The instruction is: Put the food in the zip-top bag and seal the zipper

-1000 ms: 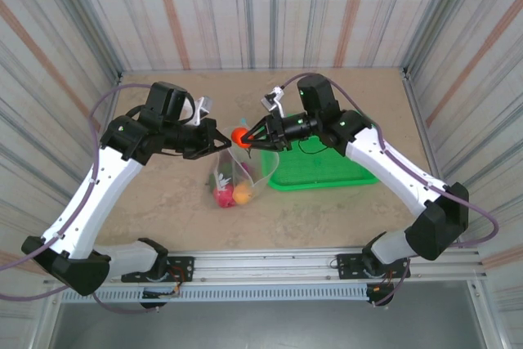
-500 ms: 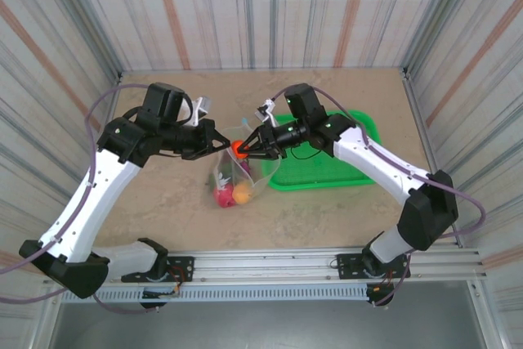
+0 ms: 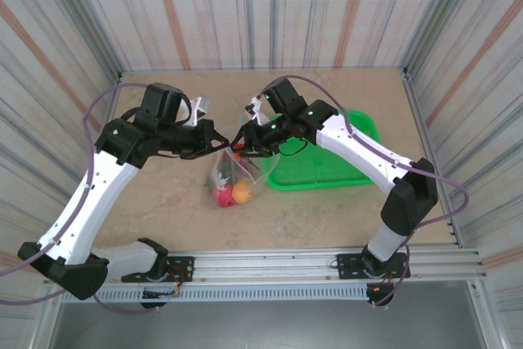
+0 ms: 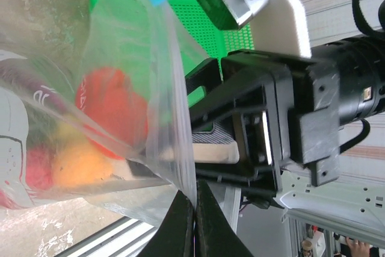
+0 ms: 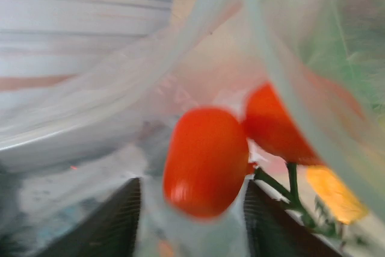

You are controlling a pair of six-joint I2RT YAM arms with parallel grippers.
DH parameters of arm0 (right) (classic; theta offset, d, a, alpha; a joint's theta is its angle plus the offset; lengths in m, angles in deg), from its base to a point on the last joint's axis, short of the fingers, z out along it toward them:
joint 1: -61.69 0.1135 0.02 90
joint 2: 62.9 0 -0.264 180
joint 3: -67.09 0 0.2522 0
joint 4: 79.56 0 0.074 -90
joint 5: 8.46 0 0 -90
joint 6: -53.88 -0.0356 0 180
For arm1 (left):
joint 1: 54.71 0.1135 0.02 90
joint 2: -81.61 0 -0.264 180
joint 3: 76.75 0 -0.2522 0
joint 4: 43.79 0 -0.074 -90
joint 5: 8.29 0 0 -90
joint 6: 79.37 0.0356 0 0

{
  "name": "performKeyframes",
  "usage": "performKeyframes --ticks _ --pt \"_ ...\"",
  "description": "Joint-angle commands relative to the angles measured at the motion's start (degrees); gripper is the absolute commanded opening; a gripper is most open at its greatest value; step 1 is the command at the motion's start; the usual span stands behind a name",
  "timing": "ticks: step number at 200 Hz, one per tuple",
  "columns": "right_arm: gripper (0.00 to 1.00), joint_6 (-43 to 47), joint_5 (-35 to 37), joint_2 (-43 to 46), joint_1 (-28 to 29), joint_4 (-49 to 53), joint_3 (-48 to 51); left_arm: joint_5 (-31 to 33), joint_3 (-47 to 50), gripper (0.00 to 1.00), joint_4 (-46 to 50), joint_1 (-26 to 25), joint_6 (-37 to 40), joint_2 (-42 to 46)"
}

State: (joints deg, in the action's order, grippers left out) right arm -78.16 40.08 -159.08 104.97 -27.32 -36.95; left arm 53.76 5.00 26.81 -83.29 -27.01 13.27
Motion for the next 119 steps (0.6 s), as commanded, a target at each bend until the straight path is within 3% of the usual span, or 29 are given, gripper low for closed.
performKeyframes --ticks 1,43,75,119 --pt "0.59 6.24 4.49 -2.09 1.69 10.33 -3.84 0.58 -2.0 0.0 0.12 0.04 1.27 0.72" --pt "0.65 7.76 9.84 1.66 -0.27 17.41 -8.29 1.68 -2.0 0.0 1.09 -0.07 1.52 0.53" --pt "0.6 9.29 8.06 4.46 -3.47 20.95 -12.53 2.0 -1.56 0.0 1.28 -0.07 1.57 0.24" --pt "0.52 16.64 19.13 7.08 -4.97 20.87 -11.44 1.88 -1.95 0.0 1.08 -0.07 1.42 -0.39"
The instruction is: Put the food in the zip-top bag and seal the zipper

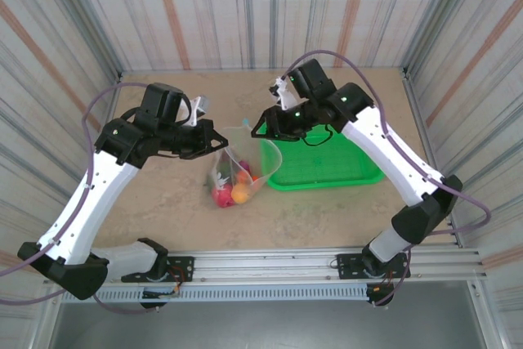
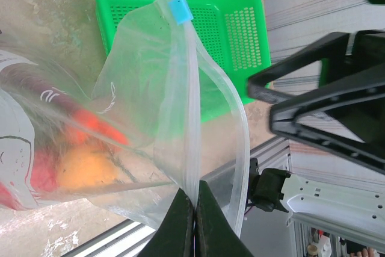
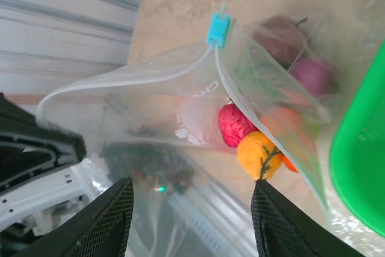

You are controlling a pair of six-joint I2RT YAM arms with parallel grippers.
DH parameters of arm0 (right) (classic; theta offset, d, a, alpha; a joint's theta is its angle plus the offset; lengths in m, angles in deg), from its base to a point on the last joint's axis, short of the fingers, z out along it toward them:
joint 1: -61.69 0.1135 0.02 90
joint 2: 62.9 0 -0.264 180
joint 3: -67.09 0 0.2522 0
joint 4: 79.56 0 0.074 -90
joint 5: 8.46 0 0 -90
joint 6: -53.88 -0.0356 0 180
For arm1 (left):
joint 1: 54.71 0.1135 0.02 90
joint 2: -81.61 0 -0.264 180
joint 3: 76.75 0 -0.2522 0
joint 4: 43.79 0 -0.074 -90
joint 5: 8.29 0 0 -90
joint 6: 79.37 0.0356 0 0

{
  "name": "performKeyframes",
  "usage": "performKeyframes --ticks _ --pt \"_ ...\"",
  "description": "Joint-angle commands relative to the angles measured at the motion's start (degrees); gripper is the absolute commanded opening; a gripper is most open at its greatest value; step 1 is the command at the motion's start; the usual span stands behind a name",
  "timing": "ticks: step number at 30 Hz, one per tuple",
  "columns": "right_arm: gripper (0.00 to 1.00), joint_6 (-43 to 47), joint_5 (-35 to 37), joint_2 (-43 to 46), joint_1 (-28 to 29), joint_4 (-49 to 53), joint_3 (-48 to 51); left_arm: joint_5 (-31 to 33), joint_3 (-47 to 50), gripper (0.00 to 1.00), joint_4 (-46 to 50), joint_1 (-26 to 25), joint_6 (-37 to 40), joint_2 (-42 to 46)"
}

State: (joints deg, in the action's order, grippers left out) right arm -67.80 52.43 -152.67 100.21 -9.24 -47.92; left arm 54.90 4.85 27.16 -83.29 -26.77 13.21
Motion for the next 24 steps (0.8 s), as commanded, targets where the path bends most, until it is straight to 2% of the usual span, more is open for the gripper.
performKeyframes --ticks 1,4,8,12,14,17,19,22,24 --pt "0.52 6.59 6.96 0.54 -0.12 2.96 -0.59 0.77 -1.86 0.0 0.73 -0.12 1.19 -0.33" --pt "0.52 14.93 14.23 -0.8 2.04 4.23 -0.95 0.57 -1.9 0.0 0.67 -0.16 1.15 -0.26" --pt "0.59 22.74 20.46 -3.58 3.62 5.2 -2.22 0.57 -1.86 0.0 0.63 -0.13 1.35 0.08" --pt "0.59 23.68 17.35 -7.48 2.7 4.09 -4.39 0.39 -1.59 0.0 0.31 -0.16 1.54 0.32" --pt "0.56 23.68 14.76 -9.34 3.06 2.93 -5.78 0.24 -1.33 0.0 0.21 -0.11 1.63 0.41" --pt "0.48 23.68 14.81 -11.91 3.58 1.44 -8.63 -0.04 -0.55 0.0 -0.24 -0.15 1.58 0.6" --pt "0.33 23.54 14.17 -13.74 3.51 1.01 -9.97 -0.38 -0.05 0.0 -0.92 -0.15 1.46 0.78" --pt "0.03 24.02 12.85 -16.1 3.37 1.45 -12.08 -0.58 0.4 0.01 -1.9 -0.25 1.61 0.99" --pt "0.0 24.32 12.64 -17.05 3.09 2.05 -13.78 -0.92 0.92 0.07 -2.82 -0.24 1.57 1.49"
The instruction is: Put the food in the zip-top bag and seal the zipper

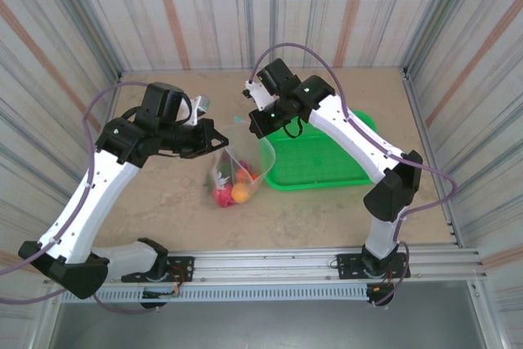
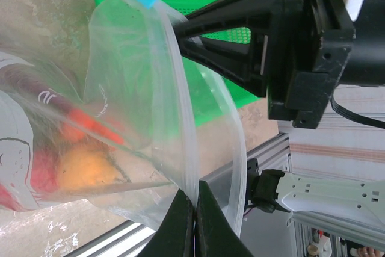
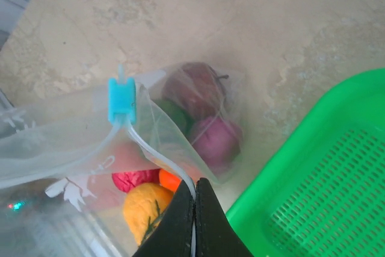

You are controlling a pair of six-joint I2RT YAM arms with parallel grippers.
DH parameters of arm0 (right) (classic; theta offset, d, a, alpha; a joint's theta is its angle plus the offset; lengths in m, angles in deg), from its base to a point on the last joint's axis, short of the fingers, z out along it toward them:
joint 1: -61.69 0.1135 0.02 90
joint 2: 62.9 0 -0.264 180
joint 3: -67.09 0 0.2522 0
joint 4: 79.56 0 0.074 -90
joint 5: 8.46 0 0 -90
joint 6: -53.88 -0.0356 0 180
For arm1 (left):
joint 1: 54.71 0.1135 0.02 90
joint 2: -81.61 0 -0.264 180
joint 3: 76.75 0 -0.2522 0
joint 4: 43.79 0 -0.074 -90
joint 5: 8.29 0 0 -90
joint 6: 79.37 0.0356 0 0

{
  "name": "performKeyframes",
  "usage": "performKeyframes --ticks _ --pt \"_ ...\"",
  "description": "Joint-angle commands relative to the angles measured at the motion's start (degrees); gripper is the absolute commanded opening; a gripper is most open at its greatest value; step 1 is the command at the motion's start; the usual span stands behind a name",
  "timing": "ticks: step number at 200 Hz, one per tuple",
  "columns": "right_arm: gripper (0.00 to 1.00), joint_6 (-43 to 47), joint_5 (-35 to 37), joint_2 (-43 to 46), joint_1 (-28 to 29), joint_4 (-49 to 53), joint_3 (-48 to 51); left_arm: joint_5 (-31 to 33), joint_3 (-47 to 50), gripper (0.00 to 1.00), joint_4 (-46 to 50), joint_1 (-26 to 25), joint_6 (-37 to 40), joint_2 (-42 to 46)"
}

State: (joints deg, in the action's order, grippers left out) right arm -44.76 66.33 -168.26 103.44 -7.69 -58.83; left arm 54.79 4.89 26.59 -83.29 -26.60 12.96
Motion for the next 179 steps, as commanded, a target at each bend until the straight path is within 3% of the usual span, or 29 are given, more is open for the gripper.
performKeyframes --ticks 1,31,43,52,71,93,143,167,179 --pt "0.0 1.35 -1.58 -1.59 -0.26 0.11 -3.51 -1.28 1.16 0.09 -3.0 -0.35 1.37 1.86" --pt "0.04 2.2 -0.73 -1.97 -0.12 -0.17 -5.26 -1.74 1.58 0.11 -3.77 -0.34 1.53 2.2" --pt "0.13 2.36 -0.84 -1.99 -0.1 -0.24 -5.09 -1.9 1.54 0.12 -3.77 -0.34 1.55 2.34" --pt "0.14 2.71 -0.93 -2.13 -0.13 -0.1 -5.02 -1.9 1.47 0.12 -3.78 -0.34 1.79 2.46" --pt "0.11 3.31 -1.41 -1.85 -0.19 -1.41 -3.04 -1.87 1.45 0.12 -3.49 -0.34 1.9 2.52" --pt "0.0 3.29 -0.52 -1.72 -0.21 -3.34 -1.75 -2.65 1.38 0.16 -3.97 -0.58 2.19 2.21" --pt "0.0 2.86 -1.39 -0.99 -0.6 -4.27 -3.87 0.77 -0.75 0.23 -1.68 -1.13 4.41 2.63" --pt "0.08 3.01 0.58 0.98 -1.72 -1.56 -2.42 1.99 -0.74 0.24 -0.85 -1.13 4.95 3.28" --pt "0.19 2.97 0.8 2.95 -2.75 -1.86 0.84 2.56 -0.61 0.25 -0.45 -1.13 5.22 3.52"
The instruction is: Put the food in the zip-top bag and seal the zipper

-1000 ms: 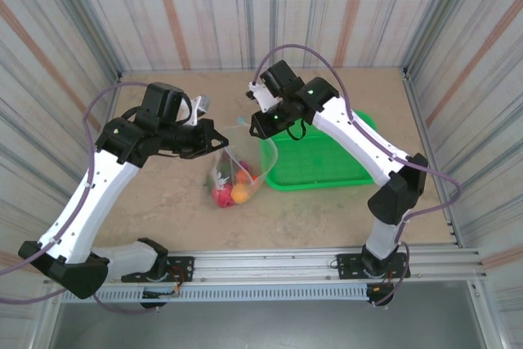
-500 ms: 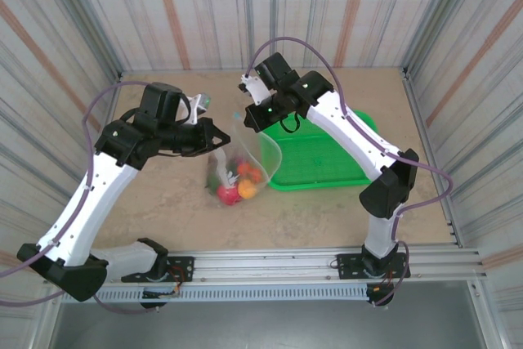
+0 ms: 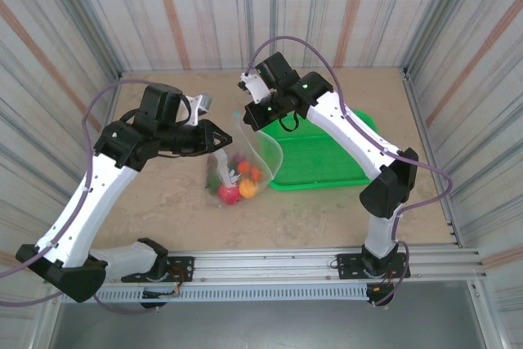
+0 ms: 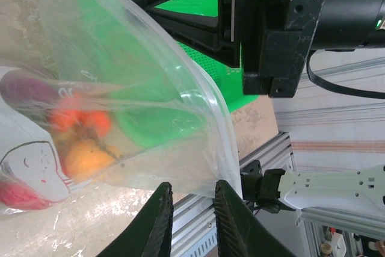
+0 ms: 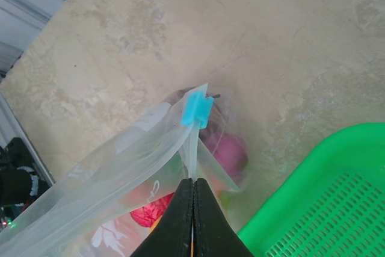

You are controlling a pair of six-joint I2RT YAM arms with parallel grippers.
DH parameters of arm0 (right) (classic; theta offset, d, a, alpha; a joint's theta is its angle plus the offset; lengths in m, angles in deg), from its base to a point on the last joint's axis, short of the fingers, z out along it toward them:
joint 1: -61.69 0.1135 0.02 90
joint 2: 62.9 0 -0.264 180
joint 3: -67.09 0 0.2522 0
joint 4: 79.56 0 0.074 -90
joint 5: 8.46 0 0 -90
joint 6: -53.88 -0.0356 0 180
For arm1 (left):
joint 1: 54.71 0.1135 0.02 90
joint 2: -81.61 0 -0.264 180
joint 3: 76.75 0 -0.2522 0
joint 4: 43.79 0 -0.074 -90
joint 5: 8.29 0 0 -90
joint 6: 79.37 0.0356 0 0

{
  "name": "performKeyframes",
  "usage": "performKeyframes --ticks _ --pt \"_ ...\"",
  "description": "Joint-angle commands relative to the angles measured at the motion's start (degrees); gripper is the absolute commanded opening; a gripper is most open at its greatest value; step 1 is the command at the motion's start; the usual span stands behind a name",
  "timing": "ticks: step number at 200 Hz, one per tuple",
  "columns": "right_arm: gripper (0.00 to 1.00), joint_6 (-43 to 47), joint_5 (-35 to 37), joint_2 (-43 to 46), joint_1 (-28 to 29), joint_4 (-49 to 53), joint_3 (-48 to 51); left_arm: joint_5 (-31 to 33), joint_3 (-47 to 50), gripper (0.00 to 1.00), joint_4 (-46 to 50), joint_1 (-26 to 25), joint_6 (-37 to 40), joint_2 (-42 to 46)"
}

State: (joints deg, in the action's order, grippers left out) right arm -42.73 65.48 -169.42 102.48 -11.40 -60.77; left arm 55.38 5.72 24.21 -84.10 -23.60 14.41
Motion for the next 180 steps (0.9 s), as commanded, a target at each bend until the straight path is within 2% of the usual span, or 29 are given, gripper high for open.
performKeyframes --ticks 1,23,65,109,157,180 --pt "0.21 0.91 1.71 4.47 -2.06 1.75 3.42 2.02 -1.42 0.25 1.93 -0.32 2.24 2.07" --pt "0.39 0.52 0.59 7.67 -4.07 -0.18 10.77 2.07 -0.88 0.25 2.02 -0.32 2.33 2.35" --pt "0.43 -0.16 -8.33 9.11 -5.75 -4.68 17.89 2.09 -0.66 0.25 1.93 -0.35 2.33 2.04" --pt "0.42 -1.01 -15.02 5.68 -5.73 -8.52 14.33 2.2 -1.47 0.26 2.23 -0.35 2.33 1.46" --pt "0.38 -1.06 -17.17 1.61 -4.98 -8.66 11.77 2.94 -2.28 0.26 2.98 -0.07 2.14 1.9" --pt "0.23 -0.37 -17.7 1.52 -4.68 -9.46 12.0 2.77 -2.76 0.26 3.07 0.18 1.94 2.24"
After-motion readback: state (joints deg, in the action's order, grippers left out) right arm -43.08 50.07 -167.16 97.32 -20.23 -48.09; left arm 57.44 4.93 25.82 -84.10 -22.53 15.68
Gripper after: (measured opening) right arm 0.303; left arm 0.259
